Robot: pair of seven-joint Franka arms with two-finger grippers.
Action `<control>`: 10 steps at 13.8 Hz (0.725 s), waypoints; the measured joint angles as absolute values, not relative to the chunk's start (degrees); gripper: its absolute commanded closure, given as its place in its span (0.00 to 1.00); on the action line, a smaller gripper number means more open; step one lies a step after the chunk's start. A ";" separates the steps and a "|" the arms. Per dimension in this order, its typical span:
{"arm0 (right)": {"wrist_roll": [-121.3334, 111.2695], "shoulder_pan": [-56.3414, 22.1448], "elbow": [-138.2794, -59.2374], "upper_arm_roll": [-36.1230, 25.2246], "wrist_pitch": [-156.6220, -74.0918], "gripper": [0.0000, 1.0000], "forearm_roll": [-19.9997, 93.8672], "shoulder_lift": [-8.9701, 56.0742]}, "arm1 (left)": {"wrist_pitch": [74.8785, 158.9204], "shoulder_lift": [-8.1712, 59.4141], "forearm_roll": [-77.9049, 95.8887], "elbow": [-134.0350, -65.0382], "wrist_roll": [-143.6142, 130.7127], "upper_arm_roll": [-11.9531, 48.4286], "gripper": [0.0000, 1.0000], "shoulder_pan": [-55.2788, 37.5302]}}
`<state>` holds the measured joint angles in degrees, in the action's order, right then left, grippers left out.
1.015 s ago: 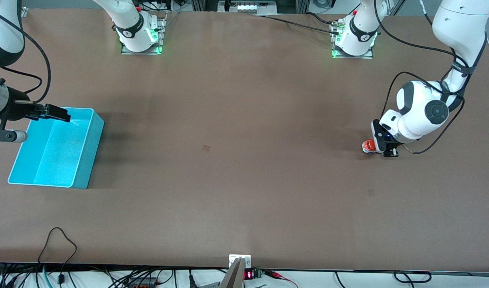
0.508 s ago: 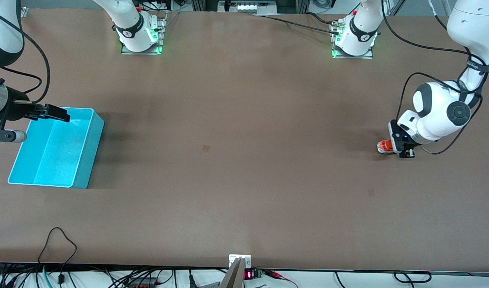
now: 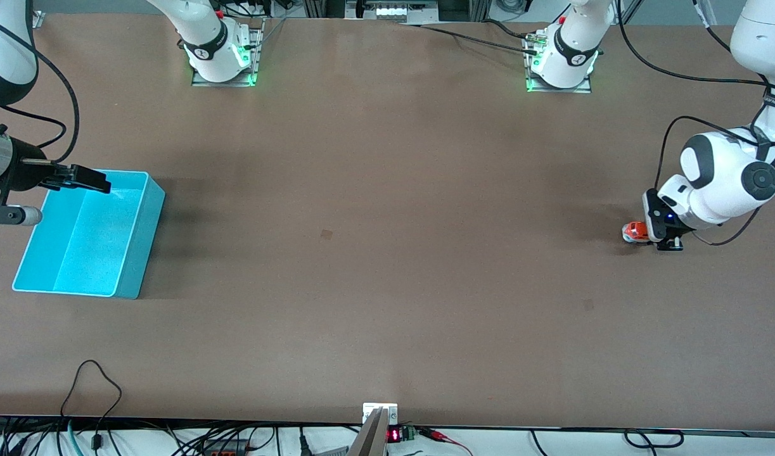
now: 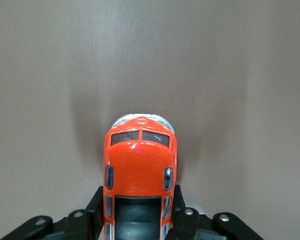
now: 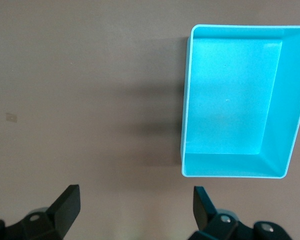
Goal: Wind up bus and store in blue box
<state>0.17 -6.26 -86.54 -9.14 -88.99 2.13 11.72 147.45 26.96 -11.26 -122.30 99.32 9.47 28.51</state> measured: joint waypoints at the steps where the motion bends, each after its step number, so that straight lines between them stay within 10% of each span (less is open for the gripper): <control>1: 0.17 -6.26 -86.54 -9.14 -88.98 0.00 2.13 11.73 | 147.43 27.28 -11.27 -121.77 100.42 9.24 0.60 29.00; 3: 0.17 -6.25 -86.54 -9.14 -88.98 0.00 2.13 11.73 | 147.37 27.65 -11.30 -121.09 101.73 8.95 0.39 29.54; 4: 0.17 -6.25 -86.54 -9.14 -88.98 0.00 2.13 11.73 | 147.08 27.74 -11.31 -120.84 102.01 8.93 0.00 29.64; 10: 0.17 -6.25 -86.56 -9.15 -88.92 0.00 2.13 11.76 | 134.78 29.07 -12.36 -115.18 103.09 10.68 0.00 28.85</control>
